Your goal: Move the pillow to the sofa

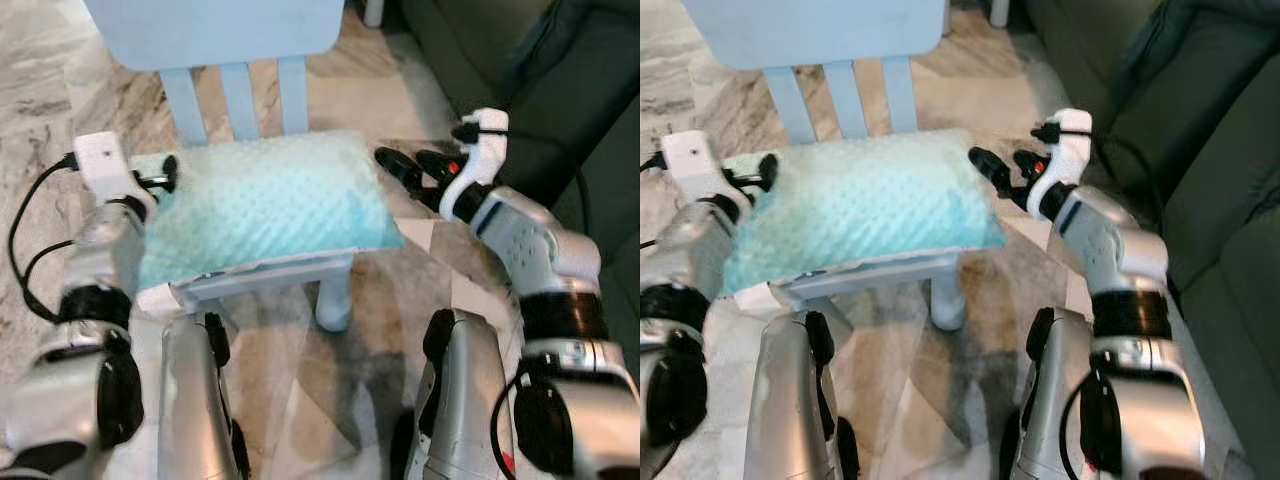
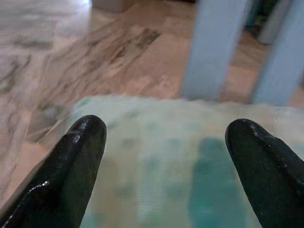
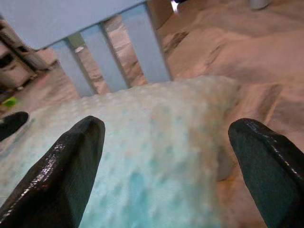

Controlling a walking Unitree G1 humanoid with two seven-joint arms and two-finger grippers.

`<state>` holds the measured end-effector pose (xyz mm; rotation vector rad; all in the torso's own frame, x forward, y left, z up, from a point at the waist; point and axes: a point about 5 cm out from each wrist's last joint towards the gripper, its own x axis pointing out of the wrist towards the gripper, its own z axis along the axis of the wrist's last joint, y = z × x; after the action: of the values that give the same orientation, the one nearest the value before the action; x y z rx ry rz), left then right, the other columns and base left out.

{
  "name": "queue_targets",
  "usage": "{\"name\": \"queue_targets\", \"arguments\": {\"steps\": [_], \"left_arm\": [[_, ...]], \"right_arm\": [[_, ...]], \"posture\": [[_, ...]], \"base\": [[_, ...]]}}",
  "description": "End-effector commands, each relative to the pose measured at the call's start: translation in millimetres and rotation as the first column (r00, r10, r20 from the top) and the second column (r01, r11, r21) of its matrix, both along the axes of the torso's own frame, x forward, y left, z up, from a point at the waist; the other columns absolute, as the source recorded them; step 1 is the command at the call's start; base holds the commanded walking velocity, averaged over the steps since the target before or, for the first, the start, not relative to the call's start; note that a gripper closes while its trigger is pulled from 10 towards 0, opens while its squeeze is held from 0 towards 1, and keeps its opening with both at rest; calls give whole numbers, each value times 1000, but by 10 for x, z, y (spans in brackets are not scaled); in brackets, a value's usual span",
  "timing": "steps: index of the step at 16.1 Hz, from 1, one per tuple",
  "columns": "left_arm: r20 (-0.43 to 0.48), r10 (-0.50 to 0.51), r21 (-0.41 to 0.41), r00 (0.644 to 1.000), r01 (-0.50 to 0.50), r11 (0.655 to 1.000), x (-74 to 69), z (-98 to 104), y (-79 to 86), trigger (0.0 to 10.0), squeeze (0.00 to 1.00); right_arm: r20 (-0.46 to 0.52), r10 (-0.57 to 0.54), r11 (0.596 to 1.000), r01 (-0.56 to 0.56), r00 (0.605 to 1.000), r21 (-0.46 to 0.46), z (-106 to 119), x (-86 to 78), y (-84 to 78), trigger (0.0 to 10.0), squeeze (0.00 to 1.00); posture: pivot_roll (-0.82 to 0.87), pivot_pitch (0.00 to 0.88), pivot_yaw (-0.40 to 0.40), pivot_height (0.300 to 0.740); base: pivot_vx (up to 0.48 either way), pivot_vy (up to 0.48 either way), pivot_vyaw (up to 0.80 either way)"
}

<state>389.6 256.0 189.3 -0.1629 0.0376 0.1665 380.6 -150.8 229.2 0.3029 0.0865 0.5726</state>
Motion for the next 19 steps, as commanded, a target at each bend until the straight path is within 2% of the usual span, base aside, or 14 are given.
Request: {"name": "queue_targets", "arguments": {"steps": [1,4,6,7,9,10,13,14,15,17,19], "left_arm": [[-14,23,-18,1000,-24,1000,-11,1,101,10000,0],[-14,89,-8,996,-89,996,-67,37,332,10000,0],[-52,118,-14,992,-119,993,-119,-27,433,10000,0],[-112,104,-42,988,-109,993,-158,-158,452,10000,0],[-184,54,-104,981,-74,992,-181,-313,396,10000,0],[-187,30,-168,982,-62,984,-176,-342,360,10000,0],[-163,-9,-253,987,-33,967,-130,-323,271,10000,0],[-155,-29,-329,987,-25,944,-100,-311,208,10000,0],[-161,-52,-357,986,-9,934,-89,-317,169,10000,0],[-192,-85,-431,978,-6,902,-85,-355,106,10000,0],[-202,-142,-495,969,24,869,-92,-404,33,10000,0]], "right_arm": [[4,24,1000,-24,1000,-15,-5,31,30,10000,0],[70,1,995,6,998,-95,16,102,25,10000,0],[81,8,993,2,997,-114,-11,108,29,10000,0],[77,99,988,-88,992,-130,-62,67,93,10000,0],[83,167,976,-153,982,-154,-118,38,150,10000,0],[83,169,976,-155,982,-153,-134,47,157,10000,0],[95,134,978,-115,986,-177,-206,89,177,10000,0],[88,121,976,-103,989,-190,-248,108,198,10000,0],[88,118,968,-95,989,-230,-289,115,219,10000,0],[57,118,969,-102,991,-223,-371,126,329,10000,0],[36,167,966,-156,985,-204,-421,107,477,10000,0]], "posture": [[-67,284,9,380],[-57,291,7,380],[-60,291,8,380],[-59,286,3,380],[-62,284,-1,380],[-62,280,-3,380],[-61,280,-6,380],[-57,290,0,380],[-60,285,1,380],[-58,286,3,380],[-56,290,4,380]], "base": [[0,0,0],[0,0,0],[0,0,0],[0,0,0],[0,0,0],[0,0,0],[0,0,0],[0,0,0],[0,0,0],[0,0,0],[0,0,0]]}}
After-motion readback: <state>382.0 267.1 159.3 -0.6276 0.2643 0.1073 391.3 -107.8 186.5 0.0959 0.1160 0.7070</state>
